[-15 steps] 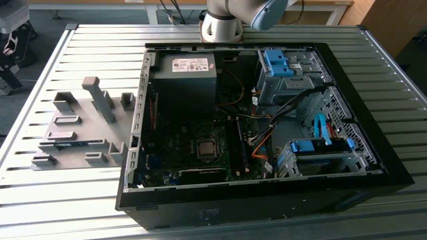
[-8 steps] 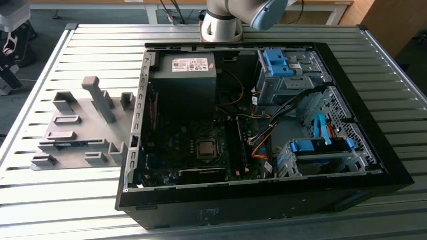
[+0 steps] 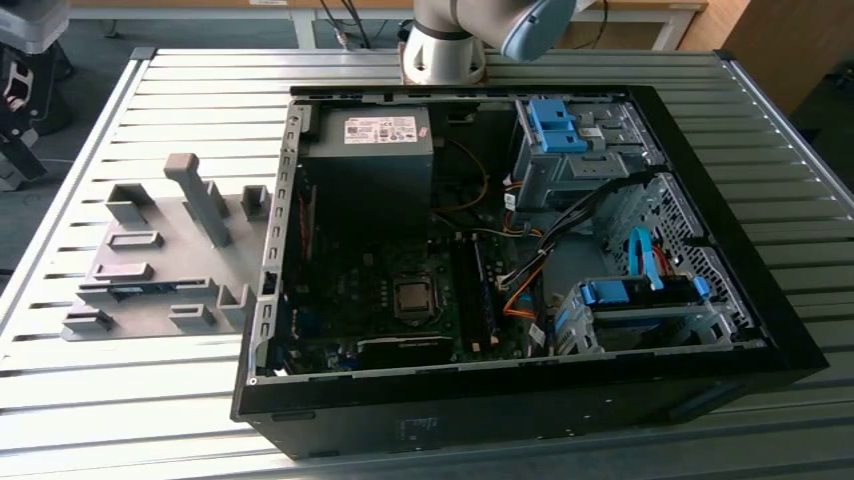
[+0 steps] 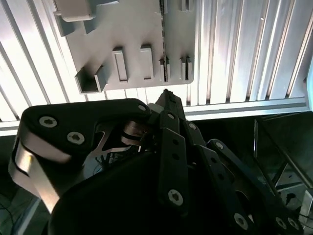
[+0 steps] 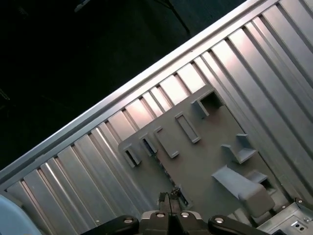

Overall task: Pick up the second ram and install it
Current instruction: 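Pick up the second ram and move it above second insertion slot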

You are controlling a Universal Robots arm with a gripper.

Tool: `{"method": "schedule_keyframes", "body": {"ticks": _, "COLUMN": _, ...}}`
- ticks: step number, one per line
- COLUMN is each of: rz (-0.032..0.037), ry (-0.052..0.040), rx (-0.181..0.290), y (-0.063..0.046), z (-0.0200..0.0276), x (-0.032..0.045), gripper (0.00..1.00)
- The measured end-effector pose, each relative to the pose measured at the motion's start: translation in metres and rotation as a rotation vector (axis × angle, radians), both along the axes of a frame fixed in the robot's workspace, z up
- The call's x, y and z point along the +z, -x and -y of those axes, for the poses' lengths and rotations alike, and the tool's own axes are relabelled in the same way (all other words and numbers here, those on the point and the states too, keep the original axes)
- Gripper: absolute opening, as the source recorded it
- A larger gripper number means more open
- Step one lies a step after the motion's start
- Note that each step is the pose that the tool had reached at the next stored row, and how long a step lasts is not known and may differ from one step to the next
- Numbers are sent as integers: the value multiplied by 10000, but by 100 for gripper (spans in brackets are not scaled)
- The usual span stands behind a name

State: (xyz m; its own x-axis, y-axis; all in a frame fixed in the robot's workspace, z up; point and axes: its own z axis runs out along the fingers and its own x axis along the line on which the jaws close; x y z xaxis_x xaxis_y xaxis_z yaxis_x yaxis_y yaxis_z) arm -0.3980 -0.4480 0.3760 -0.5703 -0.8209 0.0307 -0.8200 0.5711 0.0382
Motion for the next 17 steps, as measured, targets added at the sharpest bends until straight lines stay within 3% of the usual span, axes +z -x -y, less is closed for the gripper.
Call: {"method": "schedule_keyframes", "body": {"ticks": 17, "rz": 0, "ry": 0, "rx": 3094, "y": 0, "z": 0, "x": -13, "gripper": 11}}
